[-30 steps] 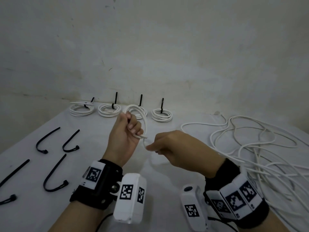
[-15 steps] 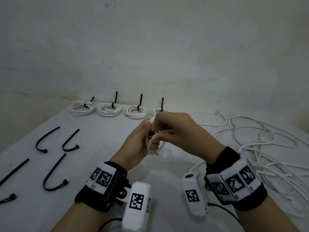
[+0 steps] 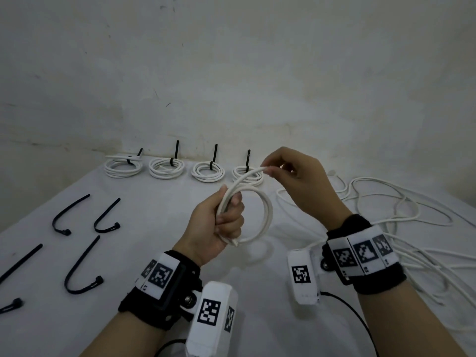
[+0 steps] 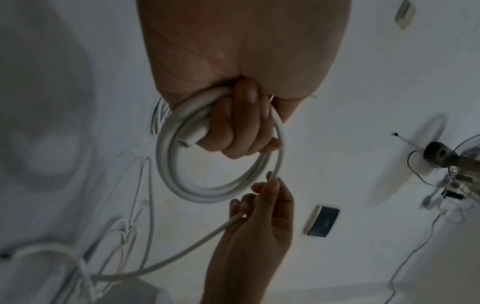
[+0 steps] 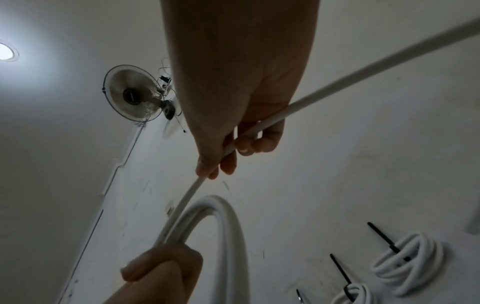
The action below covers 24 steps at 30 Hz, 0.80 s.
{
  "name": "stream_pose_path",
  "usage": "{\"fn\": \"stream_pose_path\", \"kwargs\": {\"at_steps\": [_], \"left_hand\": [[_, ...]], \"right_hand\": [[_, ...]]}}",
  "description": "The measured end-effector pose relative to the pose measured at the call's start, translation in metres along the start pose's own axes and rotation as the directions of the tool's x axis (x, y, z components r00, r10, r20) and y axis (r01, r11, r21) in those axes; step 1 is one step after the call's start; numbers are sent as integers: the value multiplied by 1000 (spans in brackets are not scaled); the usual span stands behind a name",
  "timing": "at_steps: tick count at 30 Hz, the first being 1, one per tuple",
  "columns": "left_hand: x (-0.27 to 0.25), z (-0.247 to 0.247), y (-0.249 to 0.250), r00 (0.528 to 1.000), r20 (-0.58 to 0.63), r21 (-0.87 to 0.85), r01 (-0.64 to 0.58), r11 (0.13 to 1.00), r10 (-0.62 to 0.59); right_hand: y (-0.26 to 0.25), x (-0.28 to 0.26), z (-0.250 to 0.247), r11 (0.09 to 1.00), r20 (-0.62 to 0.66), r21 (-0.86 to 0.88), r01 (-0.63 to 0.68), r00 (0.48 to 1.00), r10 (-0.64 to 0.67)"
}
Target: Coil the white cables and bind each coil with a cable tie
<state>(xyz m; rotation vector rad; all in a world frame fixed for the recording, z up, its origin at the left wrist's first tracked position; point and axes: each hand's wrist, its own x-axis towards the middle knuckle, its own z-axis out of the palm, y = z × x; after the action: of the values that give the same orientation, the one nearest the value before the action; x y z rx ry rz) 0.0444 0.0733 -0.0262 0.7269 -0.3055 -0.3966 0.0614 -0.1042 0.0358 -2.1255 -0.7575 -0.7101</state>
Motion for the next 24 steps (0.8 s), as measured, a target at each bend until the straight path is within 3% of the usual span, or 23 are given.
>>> {"fn": "stream_pose_path", "kwargs": {"at_steps": [7, 12, 16, 18, 21, 23, 24], "left_hand": [[-2, -4, 24, 963, -148, -212, -251, 944, 223], [-1, -15, 34, 931, -235, -251, -337, 907, 281], [1, -16, 33, 910, -269, -235, -380, 895, 316], [-1, -19, 37, 896, -286, -218, -406, 887, 339], [-1, -25, 41, 879, -321, -194, -426, 884, 353], [0, -27, 40, 873, -337, -185, -428, 885, 352], [0, -27, 39, 870, -343, -182, -430, 884, 353]], "right_hand": [[30, -14, 0, 988, 93, 33, -148, 985, 145], [58, -30, -20, 972, 122, -32, -232, 965, 234], [56, -27, -25, 972, 164, -155, -175, 966, 200], [49, -30, -23, 971, 307, -217, -103, 937, 168], [46, -42, -19, 977, 519, -199, -77, 838, 171], [48, -48, -20, 978, 556, -172, -114, 809, 192], [50, -49, -22, 977, 536, -154, -146, 819, 207]]}}
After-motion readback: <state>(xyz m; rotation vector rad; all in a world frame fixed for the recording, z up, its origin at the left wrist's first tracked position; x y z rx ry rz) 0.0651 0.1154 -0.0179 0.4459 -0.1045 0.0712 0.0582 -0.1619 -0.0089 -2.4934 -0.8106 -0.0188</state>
